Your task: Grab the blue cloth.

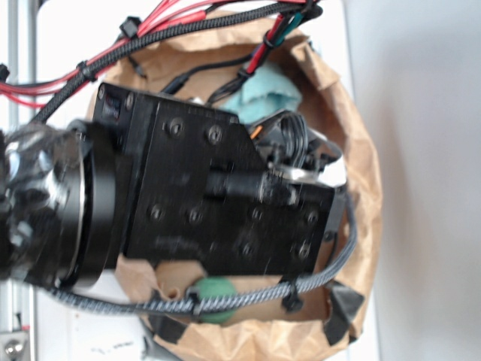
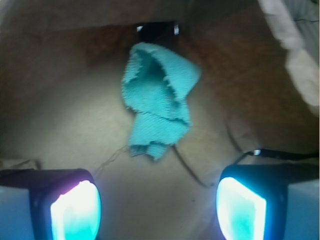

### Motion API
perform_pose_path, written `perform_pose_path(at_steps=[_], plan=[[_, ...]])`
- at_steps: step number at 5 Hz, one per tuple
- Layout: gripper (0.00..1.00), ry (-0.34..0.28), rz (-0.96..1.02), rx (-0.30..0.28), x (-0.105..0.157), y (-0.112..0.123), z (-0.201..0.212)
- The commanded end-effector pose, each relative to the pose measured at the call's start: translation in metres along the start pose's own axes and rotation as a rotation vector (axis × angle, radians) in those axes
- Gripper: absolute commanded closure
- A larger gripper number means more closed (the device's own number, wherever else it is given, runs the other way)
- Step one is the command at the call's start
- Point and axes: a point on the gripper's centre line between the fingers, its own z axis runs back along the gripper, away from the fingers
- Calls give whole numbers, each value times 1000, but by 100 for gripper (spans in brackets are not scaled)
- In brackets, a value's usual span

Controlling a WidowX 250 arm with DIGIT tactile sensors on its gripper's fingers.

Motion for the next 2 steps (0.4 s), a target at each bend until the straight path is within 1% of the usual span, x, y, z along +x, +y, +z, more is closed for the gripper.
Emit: perform_pose_path(at_steps=[1, 2], plan=[[0, -76, 36, -50, 27, 20, -35], [0, -92, 47, -78, 27, 16, -55]])
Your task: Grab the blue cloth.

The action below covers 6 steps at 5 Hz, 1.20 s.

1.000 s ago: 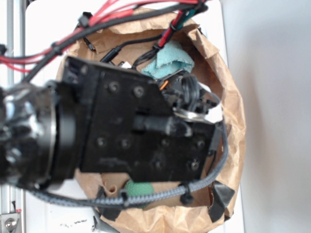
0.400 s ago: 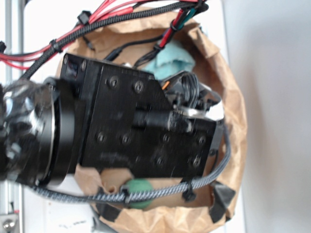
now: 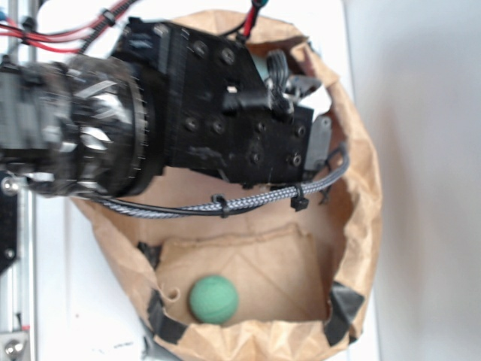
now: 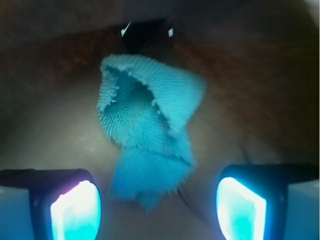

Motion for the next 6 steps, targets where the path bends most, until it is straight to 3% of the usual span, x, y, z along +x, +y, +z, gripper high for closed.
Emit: perform_pose_path(at_steps=[1, 2, 3, 4, 6], plan=[[0, -58, 30, -55, 11, -1, -16], [0, -80, 46, -43, 13, -10, -20], [12, -98, 50, -26, 18, -15, -25], [100, -117, 74, -34, 19, -14, -22], [100, -153, 62, -64, 17, -11, -15]])
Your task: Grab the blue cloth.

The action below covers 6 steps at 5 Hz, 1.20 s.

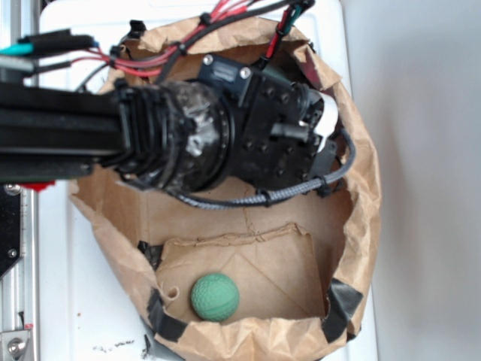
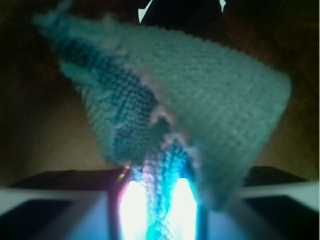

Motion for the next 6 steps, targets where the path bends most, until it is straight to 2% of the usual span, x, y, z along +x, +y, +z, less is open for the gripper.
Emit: perform_pose_path(at_steps=[1, 2, 5, 6], plan=[[100, -60, 0, -91, 16, 9, 38], [100, -32, -6, -109, 16, 14, 58], [100, 201, -154, -144, 27, 40, 151], [100, 242, -202, -154, 26, 46, 172]])
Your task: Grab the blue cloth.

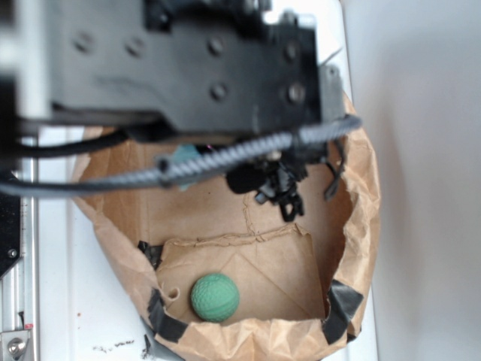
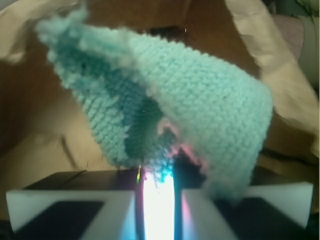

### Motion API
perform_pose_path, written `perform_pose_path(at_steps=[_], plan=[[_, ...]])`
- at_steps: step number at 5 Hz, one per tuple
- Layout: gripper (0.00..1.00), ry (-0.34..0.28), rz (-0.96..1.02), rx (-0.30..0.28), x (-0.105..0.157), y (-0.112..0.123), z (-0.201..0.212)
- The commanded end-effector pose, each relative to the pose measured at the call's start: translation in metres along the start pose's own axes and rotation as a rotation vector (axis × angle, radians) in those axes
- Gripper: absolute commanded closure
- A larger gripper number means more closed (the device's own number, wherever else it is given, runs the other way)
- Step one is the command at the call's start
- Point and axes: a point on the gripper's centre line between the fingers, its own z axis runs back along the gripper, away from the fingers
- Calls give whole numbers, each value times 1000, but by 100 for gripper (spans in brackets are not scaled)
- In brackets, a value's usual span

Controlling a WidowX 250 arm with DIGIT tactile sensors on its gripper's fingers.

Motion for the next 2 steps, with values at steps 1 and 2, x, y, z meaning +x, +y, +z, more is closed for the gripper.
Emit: perform_pose_path(at_steps=[1, 2], plan=[[100, -34, -42, -50, 0, 20, 52], [100, -77, -54, -40, -3, 22, 55]])
